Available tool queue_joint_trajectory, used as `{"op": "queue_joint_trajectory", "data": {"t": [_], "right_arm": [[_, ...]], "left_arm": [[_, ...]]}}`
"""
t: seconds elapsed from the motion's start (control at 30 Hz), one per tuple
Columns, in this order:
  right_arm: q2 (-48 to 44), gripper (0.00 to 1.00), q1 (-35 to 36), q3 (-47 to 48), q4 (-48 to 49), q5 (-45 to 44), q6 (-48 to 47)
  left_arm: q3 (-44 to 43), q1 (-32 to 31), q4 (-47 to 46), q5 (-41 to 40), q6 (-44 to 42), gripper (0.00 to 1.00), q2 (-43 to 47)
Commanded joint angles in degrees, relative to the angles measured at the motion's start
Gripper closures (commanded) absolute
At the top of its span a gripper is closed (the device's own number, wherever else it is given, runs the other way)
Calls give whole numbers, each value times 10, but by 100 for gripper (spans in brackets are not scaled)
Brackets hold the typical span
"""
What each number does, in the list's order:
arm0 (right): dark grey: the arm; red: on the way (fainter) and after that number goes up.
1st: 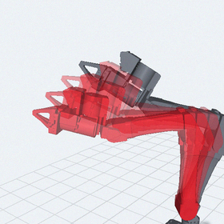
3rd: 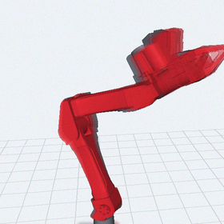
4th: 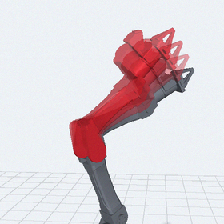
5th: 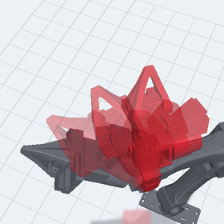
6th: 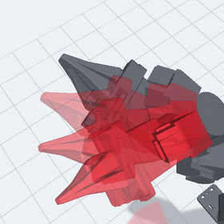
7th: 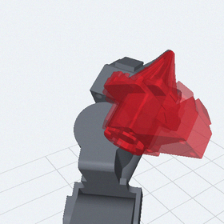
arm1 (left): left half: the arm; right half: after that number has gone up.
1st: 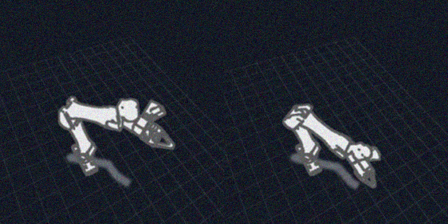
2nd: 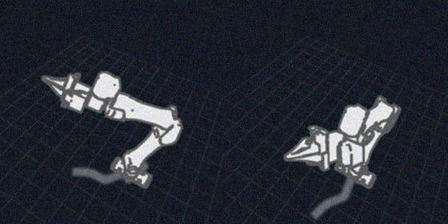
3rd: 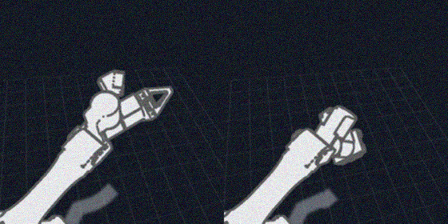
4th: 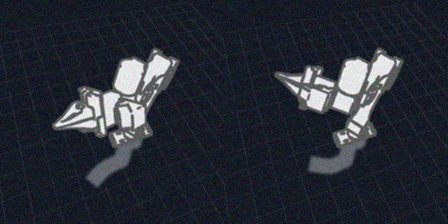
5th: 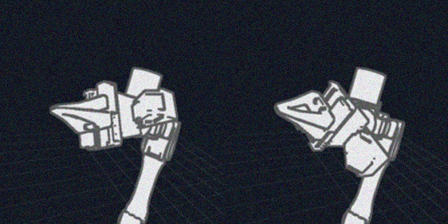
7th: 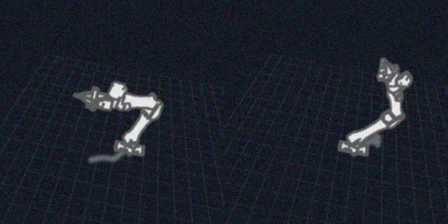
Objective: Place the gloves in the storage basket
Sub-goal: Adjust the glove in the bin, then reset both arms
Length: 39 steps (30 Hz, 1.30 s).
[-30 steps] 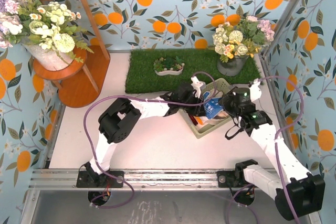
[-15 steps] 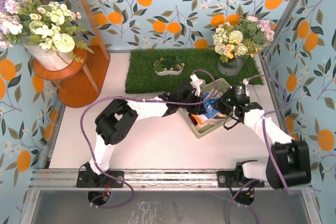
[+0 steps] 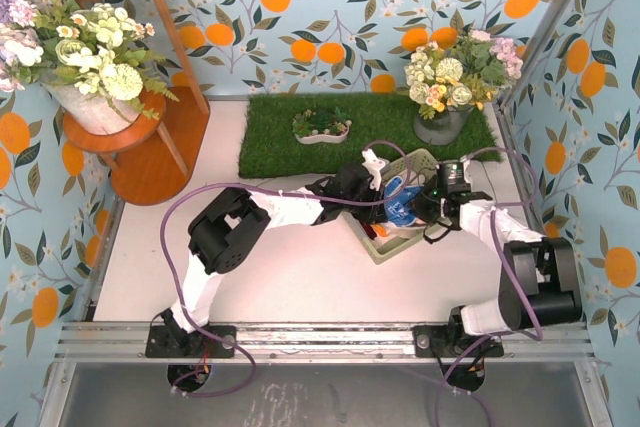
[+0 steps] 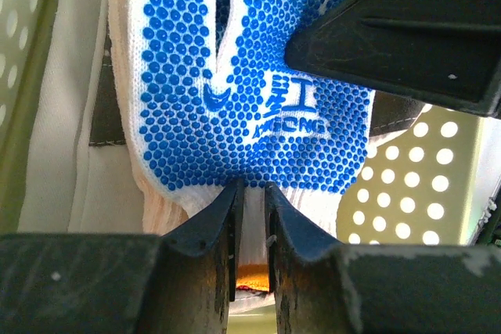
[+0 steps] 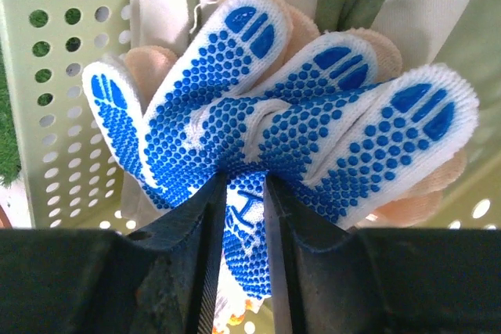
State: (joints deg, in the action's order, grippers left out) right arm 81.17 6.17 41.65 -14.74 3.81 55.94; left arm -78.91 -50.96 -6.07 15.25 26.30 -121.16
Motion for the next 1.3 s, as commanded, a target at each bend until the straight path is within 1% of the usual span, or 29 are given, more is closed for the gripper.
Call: {"op": "queue_joint_trajectory", "data": {"t": [0.0,0.03,0.17,0.3,0.4,0.47,0.53,0.6,0.63,0.7,0.8,0.87,0.93,1.0,1.07,1.13,1.17,1.27], "right_arm": [[-37,73,-9,1,2,-31,-43],[-54,70,-9,3,-3,-29,-53],[-129,57,-8,24,-42,-21,-103],[-212,42,-8,53,-75,-34,-165],[-251,31,-13,56,-75,-78,-219],[-261,27,-27,45,-62,-116,-254],[-267,25,-53,21,-30,-130,-281],[-283,23,-78,-19,23,-130,-303],[-299,22,-84,-46,57,-135,-320],[-339,20,-77,-118,139,-134,-365],[-383,19,-41,-183,232,-156,-424],[-379,19,14,-204,269,-212,-463],[-355,18,52,-217,302,-262,-494],[-327,18,68,-235,349,-267,-508],[-306,18,74,-260,388,-277,-513],[-296,16,74,-282,422,-286,-513],[-293,16,74,-284,430,-287,-511],[-259,15,53,-286,461,-281,-497]], "left_arm": [[-19,-1,52,-33,-21,78,16],[-23,-1,49,-30,-22,75,25],[-45,-1,44,-24,-45,54,72],[-50,0,47,-39,-75,26,134],[-31,4,58,-82,-116,11,193],[-10,17,79,-124,-138,5,230],[27,47,91,-153,-145,3,278],[90,96,74,-156,-138,3,338],[127,128,64,-159,-134,3,369],[205,185,51,-199,-134,3,436],[295,281,19,-243,-140,3,536],[351,329,-13,-279,-150,3,580],[402,356,-49,-331,-153,3,613],[464,364,-113,-389,-167,3,638],[540,371,-218,-433,-196,3,654],[620,382,-333,-436,-234,3,651],[644,389,-374,-431,-243,3,641],[700,403,-534,-370,-250,3,577]]}}
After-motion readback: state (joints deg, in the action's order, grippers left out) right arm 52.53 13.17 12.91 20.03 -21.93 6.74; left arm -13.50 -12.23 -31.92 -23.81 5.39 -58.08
